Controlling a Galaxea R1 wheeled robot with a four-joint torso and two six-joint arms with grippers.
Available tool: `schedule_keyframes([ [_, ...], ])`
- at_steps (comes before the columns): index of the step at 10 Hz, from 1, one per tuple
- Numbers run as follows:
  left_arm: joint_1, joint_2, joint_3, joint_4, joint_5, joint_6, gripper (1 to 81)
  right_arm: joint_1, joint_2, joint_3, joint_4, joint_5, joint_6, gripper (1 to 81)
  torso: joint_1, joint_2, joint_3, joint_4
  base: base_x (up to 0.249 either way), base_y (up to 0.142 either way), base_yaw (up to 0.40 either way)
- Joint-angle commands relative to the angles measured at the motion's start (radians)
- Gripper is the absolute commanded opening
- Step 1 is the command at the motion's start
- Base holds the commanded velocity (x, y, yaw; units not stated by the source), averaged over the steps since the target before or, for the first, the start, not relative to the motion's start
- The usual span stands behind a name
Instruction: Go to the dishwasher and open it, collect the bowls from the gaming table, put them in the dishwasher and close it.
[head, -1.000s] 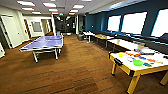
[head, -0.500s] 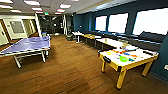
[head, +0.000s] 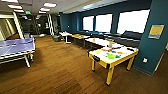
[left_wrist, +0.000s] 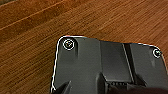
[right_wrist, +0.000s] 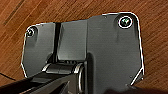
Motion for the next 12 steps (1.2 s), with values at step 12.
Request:
schedule_keyframes([
  [12,-0.053,-0.007,-0.002,0.010,0.044,0.005,81.1,0.056,0.004,0.001,0.000,-0.054,-0.001,81.1,0.001,0.000,0.000,0.000,0.000,0.000,-0.347],
])
